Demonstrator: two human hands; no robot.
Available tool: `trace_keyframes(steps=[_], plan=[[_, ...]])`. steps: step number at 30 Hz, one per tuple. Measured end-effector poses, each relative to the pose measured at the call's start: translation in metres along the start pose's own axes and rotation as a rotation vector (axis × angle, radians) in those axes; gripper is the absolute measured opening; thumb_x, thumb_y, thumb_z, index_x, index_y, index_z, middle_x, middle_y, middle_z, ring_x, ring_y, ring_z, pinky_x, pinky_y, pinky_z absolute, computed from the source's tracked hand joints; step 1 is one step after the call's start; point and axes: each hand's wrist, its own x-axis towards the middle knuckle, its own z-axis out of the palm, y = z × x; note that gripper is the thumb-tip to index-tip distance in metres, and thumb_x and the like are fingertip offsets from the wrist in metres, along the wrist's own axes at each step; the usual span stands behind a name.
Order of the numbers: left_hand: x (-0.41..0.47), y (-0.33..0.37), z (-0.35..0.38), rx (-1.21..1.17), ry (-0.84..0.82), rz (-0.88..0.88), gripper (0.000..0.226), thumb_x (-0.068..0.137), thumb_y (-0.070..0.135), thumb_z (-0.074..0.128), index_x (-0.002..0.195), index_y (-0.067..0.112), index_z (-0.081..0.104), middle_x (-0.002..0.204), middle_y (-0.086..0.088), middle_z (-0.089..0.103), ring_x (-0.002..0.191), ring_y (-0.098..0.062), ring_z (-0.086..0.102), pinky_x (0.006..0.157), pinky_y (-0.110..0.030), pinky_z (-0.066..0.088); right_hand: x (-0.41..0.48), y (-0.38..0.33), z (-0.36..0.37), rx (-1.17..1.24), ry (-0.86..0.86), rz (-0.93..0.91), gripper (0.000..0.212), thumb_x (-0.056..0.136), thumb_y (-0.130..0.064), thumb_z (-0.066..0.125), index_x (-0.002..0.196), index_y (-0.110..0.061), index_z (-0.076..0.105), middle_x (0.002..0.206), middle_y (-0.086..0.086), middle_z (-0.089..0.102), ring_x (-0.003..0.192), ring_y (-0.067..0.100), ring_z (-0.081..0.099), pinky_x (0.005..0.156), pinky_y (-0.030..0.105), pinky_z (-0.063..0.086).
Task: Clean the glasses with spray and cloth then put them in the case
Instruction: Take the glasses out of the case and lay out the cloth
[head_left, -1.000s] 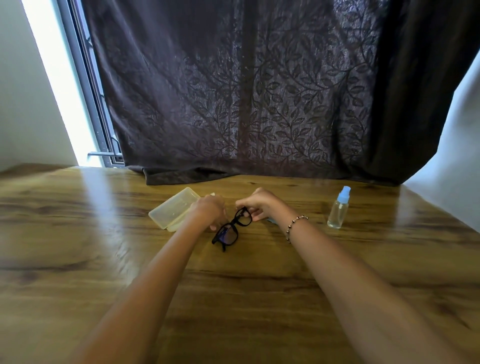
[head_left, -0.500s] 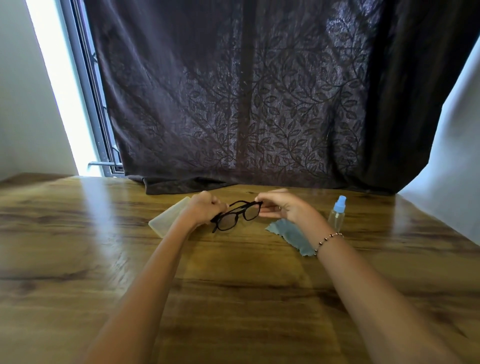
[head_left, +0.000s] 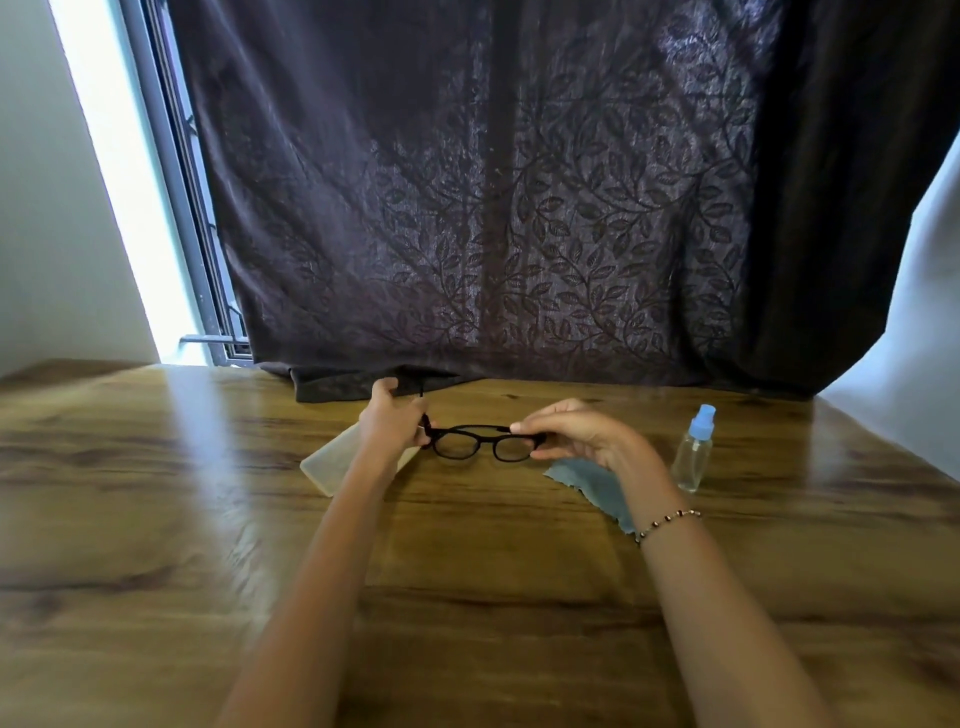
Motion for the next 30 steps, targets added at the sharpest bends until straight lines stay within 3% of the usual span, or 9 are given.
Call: trace_keyframes(steps=[3,7,10,15,18,20,23,25,30], plan=[[0.003,-0.002,-0.003,-0.047,-0.018,0.047,0.029,0.095,0.011,0.053,0.124,0.016,0.052,0.086,-0.012,0.065,0.061,-0.013,0.057,0.051,-0.021,0.051,0.005,0.001,0.005,0.03,0.045,0.005,0.015,0.079,-0.012,0.076,0.092,-0.004,0.073,0.074,0.005,0.069,0.069,0.01,0.065,0.066,0.022,0.059],[0.001,-0.004,-0.004,0.011,-0.074,0.059,0.022,0.099,0.015,0.047,0.107,0.01,0.068,0.077,-0.005,0.059,0.063,-0.011,0.052,0.066,-0.025,0.054,0.01,-0.001,0.009,0.048,0.192,0.0,0.01,0.081,-0.013,0.075,0.086,-0.005,0.074,0.066,0.002,0.066,0.052,0.005,0.059,0.047,0.014,0.052],[-0.002,0.002,-0.009,-0.006,-0.176,0.083,0.025,0.101,0.015,0.044,0.108,0.007,0.066,0.076,-0.004,0.059,0.062,-0.01,0.054,0.055,-0.015,0.052,0.014,0.0,0.008,0.11,0.33,-0.018,0.006,0.083,-0.01,0.072,0.081,-0.004,0.071,0.061,0.003,0.064,0.044,0.004,0.055,0.042,0.014,0.05],[-0.007,0.008,-0.031,0.126,-0.455,0.275,0.025,0.1,0.009,0.044,0.116,0.015,0.063,0.086,-0.003,0.062,0.076,-0.01,0.055,0.061,-0.013,0.049,0.018,0.003,0.007,0.252,0.468,-0.018,0.015,0.084,-0.005,0.065,0.07,-0.002,0.065,0.047,0.003,0.061,0.033,0.006,0.049,0.036,0.014,0.043],[-0.006,0.011,-0.037,0.351,-0.456,0.454,0.021,0.096,0.021,0.053,0.113,0.026,0.065,0.097,-0.007,0.056,0.088,-0.014,0.053,0.071,-0.015,0.045,0.021,0.004,0.007,0.318,0.5,-0.014,0.017,0.085,-0.005,0.065,0.069,-0.001,0.064,0.046,0.002,0.061,0.034,0.005,0.051,0.036,0.013,0.043],[-0.008,0.013,-0.036,0.371,-0.454,0.5,0.019,0.093,0.027,0.057,0.109,0.026,0.067,0.106,-0.003,0.05,0.098,-0.011,0.051,0.076,-0.012,0.042,0.022,0.004,0.007,0.377,0.501,-0.004,0.011,0.085,-0.006,0.067,0.076,0.0,0.065,0.054,0.005,0.062,0.035,0.004,0.053,0.035,0.012,0.041],[-0.013,0.014,-0.034,0.283,-0.531,0.461,0.012,0.09,0.025,0.059,0.099,0.028,0.067,0.103,0.008,0.056,0.09,-0.008,0.053,0.074,-0.015,0.046,0.018,0.001,0.006,0.448,0.48,-0.002,0.01,0.084,-0.004,0.067,0.075,0.001,0.065,0.052,0.004,0.061,0.034,0.003,0.052,0.033,0.011,0.038],[-0.016,0.013,-0.033,0.208,-0.593,0.406,0.013,0.091,0.018,0.059,0.097,0.026,0.067,0.085,0.016,0.066,0.08,-0.006,0.056,0.072,-0.015,0.05,0.014,-0.002,0.005,0.492,0.47,-0.014,0.014,0.085,-0.003,0.065,0.071,0.0,0.064,0.045,0.001,0.059,0.033,0.003,0.05,0.033,0.01,0.038],[-0.018,0.017,-0.032,0.126,-0.59,0.445,0.016,0.088,0.005,0.06,0.097,0.015,0.07,0.079,0.007,0.071,0.074,-0.001,0.065,0.071,-0.012,0.05,0.009,-0.008,0.001,0.552,0.455,-0.068,0.007,0.085,-0.003,0.064,0.078,-0.001,0.066,0.043,-0.002,0.058,0.035,0.003,0.049,0.035,0.008,0.037]])
